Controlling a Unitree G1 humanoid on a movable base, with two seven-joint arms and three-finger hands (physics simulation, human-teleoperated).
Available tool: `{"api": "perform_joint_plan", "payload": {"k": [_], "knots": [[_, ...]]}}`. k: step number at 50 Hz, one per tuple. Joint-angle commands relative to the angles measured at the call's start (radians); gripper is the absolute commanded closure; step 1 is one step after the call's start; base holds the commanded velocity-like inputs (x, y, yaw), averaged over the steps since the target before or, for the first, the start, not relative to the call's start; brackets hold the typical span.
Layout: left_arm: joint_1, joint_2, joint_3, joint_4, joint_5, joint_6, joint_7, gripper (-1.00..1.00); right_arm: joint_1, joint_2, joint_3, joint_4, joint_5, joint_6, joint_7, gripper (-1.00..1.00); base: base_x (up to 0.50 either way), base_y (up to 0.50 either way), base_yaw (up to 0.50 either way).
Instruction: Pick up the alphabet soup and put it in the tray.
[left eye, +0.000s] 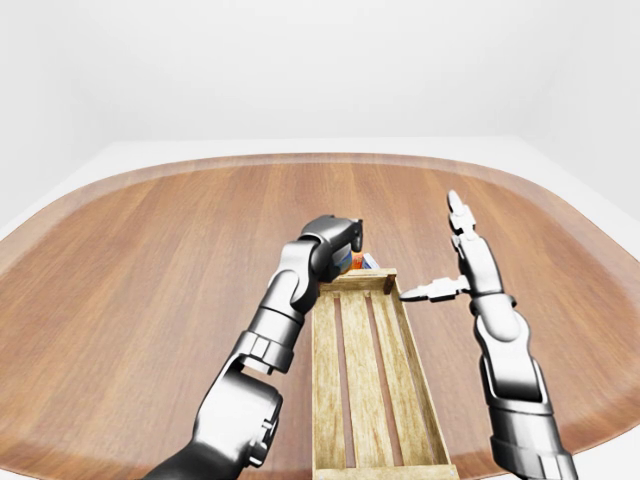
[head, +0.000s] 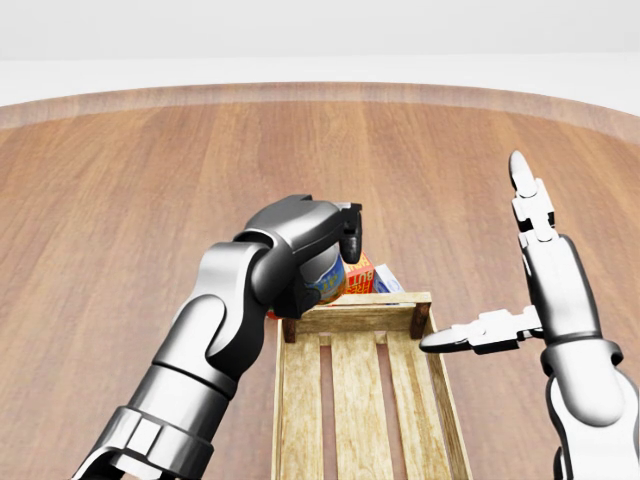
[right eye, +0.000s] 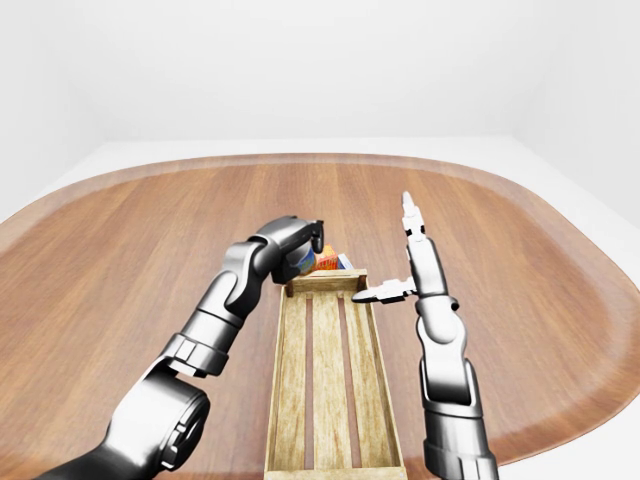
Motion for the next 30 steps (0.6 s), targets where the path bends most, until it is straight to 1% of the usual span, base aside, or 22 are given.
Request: {"api": "perform_joint_plan", "payload": {"k": [1, 6, 12, 25, 29, 30], "knots": [[0.01, -0.052, -0.017, 0.037, -0.062, 0.0, 0.042, 1.0, -0.003, -0.002, -0.001, 0.012, -0.001, 0.0, -0.003, -0.99, 0.0, 0.0, 0.0], [0.019, -0.067, -0.024, 0.059, -0.062, 0.0, 0.059, 1.0, -0.002, -0.003, -0.002, 0.013, 0.001, 0.0, -0.002, -0.99, 0.0, 0.0, 0.0], [0.018, -0.101, -0.038, 0.108, -0.071, 0.0, 0.089, 1.0, -0.004, -0.005, -0.004, 0.017, 0.004, 0.0, -0.003, -1.0, 0.0, 0.0, 0.0], [0.044, -0.133, -0.055, 0.195, -0.067, 0.0, 0.137, 1.0, 0.001, -0.007, -0.009, 0.019, 0.009, 0.0, -0.006, -0.99, 0.0, 0.0, 0.0], [0.047, -0.139, -0.059, 0.252, -0.063, 0.0, 0.167, 1.0, 0.004, -0.008, -0.012, 0.01, 0.011, 0.0, -0.004, -0.99, 0.0, 0.0, 0.0], [0.042, -0.14, -0.059, 0.295, -0.063, 0.0, 0.191, 1.0, 0.005, -0.008, -0.014, 0.01, 0.012, 0.0, -0.004, -0.99, 0.0, 0.0, 0.0]]}}
